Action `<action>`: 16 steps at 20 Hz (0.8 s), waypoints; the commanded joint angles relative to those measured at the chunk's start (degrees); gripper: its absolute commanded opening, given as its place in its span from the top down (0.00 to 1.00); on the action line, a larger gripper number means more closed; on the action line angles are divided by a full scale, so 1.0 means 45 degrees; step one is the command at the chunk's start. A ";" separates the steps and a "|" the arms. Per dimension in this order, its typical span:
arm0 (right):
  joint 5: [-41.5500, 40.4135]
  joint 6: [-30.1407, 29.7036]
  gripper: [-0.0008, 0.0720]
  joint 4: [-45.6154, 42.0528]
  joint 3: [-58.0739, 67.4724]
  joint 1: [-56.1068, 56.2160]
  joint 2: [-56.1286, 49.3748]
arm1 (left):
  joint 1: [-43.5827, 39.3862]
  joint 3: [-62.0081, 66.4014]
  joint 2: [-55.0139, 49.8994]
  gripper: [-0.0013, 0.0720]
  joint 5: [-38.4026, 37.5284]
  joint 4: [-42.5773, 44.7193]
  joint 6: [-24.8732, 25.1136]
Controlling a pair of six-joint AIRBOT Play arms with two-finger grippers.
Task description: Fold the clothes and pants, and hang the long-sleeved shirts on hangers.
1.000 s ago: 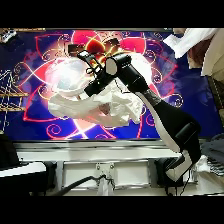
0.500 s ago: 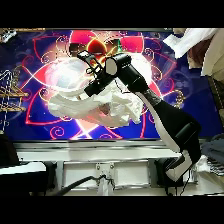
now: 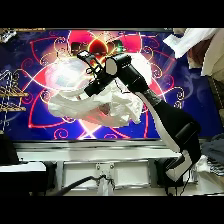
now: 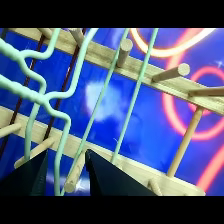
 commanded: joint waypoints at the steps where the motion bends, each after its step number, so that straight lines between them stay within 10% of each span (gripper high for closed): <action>1: -0.0010 0.0005 0.96 -0.0005 0.0010 0.0015 -0.0010 | 0.0010 0.0010 -0.0170 0.66 0.0194 0.0185 0.0005; 14: -0.0044 0.0005 0.96 0.0000 0.0010 0.0015 -0.0010 | 0.0005 0.0010 -0.0690 0.69 0.0918 0.0180 0.0000; 16: -0.0044 0.0005 0.96 0.0000 0.0010 0.0015 -0.0010 | 0.0005 0.0010 -0.0782 0.83 0.0899 0.0175 0.0000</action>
